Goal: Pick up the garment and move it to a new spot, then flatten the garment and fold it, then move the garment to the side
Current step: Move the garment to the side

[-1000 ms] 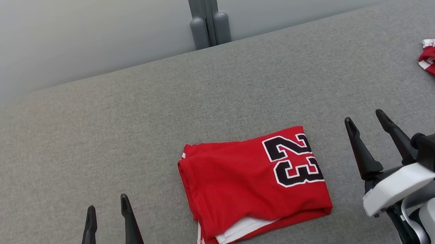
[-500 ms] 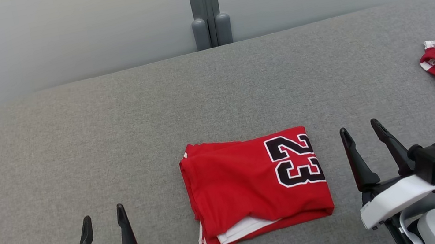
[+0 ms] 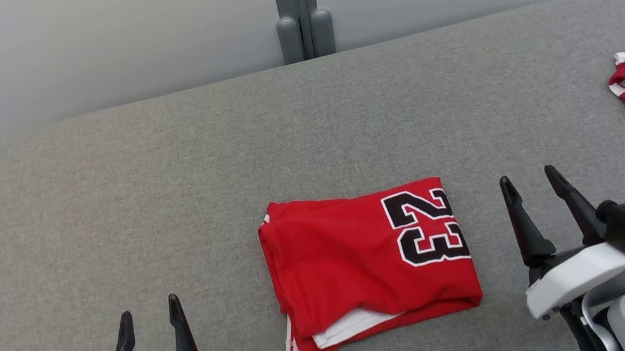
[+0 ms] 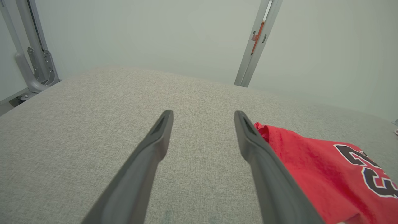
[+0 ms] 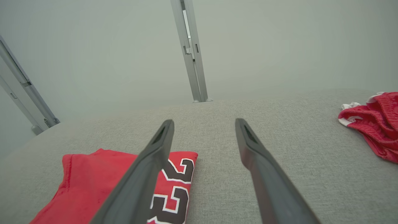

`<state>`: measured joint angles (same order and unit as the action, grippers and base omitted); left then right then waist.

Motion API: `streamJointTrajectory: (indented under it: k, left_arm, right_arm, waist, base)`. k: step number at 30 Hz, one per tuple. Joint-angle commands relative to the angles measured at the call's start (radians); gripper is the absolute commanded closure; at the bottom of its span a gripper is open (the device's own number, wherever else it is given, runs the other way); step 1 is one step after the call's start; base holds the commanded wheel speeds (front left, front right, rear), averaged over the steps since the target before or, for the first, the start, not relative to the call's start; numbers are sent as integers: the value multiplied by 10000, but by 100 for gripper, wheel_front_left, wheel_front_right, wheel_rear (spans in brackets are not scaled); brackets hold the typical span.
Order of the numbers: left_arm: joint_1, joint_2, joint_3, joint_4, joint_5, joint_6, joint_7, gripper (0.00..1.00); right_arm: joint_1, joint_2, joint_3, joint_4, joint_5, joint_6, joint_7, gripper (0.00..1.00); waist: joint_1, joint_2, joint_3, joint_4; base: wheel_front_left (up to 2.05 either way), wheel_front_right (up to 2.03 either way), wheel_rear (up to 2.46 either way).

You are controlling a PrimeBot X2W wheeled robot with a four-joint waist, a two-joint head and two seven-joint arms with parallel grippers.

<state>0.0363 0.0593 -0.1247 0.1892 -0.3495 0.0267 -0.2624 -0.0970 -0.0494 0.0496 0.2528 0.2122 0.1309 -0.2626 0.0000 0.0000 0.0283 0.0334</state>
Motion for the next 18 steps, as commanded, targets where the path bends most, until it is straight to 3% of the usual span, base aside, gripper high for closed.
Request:
streamJointTrajectory:
  k: [1,7,18]
  left_arm:
    - [-110,0,56,-17,117,-35,-26,0]
    - [-240,-43,-46,-96,159,-3,-26,0]
    - [-499,-73,-202,-297,136,45,-26,0]
  right_arm:
    - [-243,-26,-156,104,128,-7,132,0]
    - [-1070,-73,-713,185,196,-7,1956,0]
    - [-1544,-1233,483,209,1628,-7,5675,0]
  waist:
    - [0,0,34,7]
    - [0,0,240,103]
    - [0,0,773,625]
  base:
    - [0,0,0]
    - [0,0,0]
    - [0,0,0]
